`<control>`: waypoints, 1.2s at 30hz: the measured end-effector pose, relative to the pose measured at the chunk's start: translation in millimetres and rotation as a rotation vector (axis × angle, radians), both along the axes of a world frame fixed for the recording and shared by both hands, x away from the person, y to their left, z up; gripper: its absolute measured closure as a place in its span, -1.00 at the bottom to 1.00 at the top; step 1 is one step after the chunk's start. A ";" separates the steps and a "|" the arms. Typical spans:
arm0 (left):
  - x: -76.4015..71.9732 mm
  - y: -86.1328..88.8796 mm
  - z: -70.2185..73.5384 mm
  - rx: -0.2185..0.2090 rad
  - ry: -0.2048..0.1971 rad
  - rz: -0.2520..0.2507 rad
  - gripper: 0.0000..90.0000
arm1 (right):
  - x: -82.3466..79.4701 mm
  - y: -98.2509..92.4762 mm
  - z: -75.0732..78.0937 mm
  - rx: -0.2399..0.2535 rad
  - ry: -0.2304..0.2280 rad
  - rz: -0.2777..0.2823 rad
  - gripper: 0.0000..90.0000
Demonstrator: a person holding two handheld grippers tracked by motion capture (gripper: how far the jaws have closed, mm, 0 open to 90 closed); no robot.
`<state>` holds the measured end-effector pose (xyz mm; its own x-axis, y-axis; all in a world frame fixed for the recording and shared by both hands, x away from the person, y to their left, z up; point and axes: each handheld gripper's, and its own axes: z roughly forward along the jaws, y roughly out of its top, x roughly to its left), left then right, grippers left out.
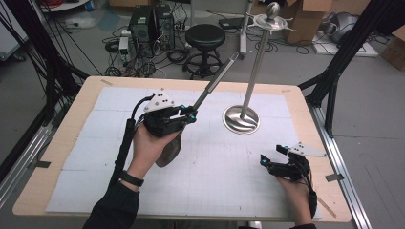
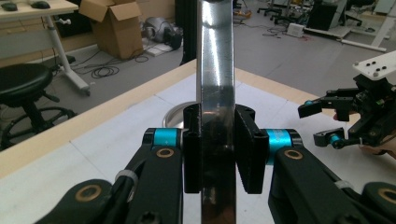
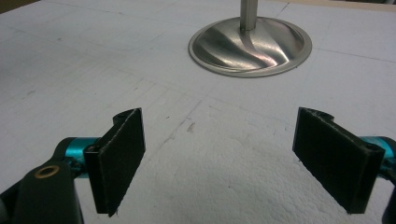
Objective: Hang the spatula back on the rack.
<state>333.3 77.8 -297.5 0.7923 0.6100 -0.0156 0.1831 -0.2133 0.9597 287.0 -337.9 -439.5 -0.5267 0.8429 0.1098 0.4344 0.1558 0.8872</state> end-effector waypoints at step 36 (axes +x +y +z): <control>61.3 -9.3 34.7 -0.081 -0.038 -0.049 0.66 | -0.9 -2.1 0.3 0.012 -0.007 0.000 -0.63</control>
